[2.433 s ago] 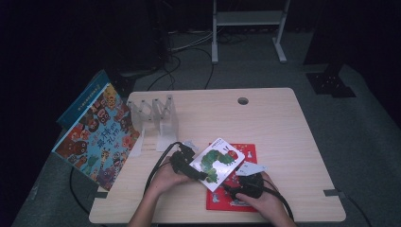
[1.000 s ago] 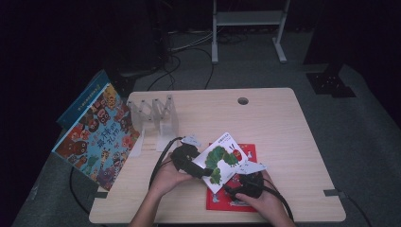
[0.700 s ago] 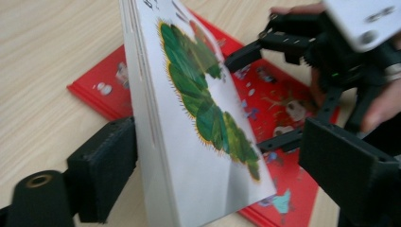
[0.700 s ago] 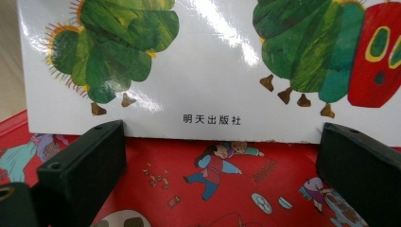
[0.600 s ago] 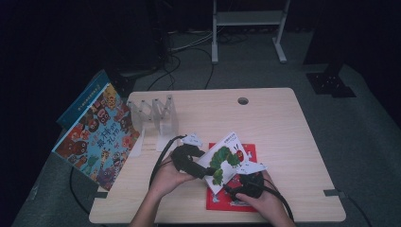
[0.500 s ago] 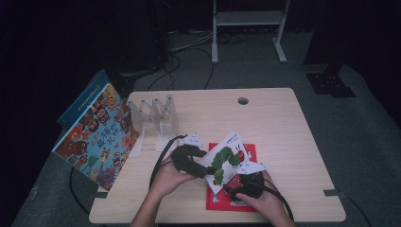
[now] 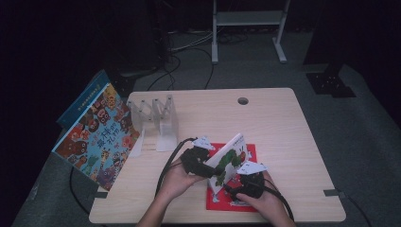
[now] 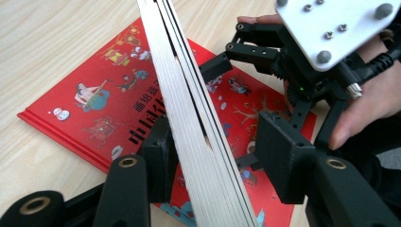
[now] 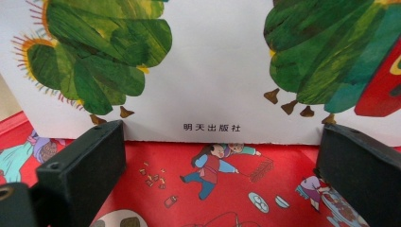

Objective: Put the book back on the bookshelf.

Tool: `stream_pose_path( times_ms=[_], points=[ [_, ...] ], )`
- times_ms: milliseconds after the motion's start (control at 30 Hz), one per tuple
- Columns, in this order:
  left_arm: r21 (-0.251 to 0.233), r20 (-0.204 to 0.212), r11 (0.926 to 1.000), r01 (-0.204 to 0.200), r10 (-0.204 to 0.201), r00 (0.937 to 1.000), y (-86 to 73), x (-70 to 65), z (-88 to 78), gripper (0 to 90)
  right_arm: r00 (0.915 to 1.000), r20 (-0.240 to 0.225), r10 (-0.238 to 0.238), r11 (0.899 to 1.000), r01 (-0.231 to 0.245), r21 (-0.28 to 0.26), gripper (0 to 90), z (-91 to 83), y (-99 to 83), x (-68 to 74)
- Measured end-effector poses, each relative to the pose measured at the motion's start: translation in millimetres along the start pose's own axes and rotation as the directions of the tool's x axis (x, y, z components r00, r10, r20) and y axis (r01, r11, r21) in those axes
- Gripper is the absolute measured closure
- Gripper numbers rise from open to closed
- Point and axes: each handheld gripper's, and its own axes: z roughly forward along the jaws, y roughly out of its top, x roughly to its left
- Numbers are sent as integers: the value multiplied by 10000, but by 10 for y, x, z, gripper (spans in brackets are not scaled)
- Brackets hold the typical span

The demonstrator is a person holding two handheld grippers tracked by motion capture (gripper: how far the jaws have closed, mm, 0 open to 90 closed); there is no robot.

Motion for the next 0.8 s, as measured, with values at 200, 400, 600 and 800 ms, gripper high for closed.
stream_pose_path(
  times_ms=[200,400,600,800],
  points=[
    [186,-265,9998,-100,105,9996,46,-5,7,633,10000,13,-14,10000,14,-32,17,2,-1,-1],
    [538,-701,9981,-295,332,9970,92,1,-13,684,10000,-4,18,10000,-18,-20,17,1,-2,2],
    [510,-799,9977,-438,478,9957,103,28,-63,733,10000,-29,-50,9999,50,-112,18,2,-7,-8],
    [406,-848,9981,-466,499,9951,72,56,-108,750,9996,-254,-132,9998,128,-154,139,-38,-6,-39]
  ],
)
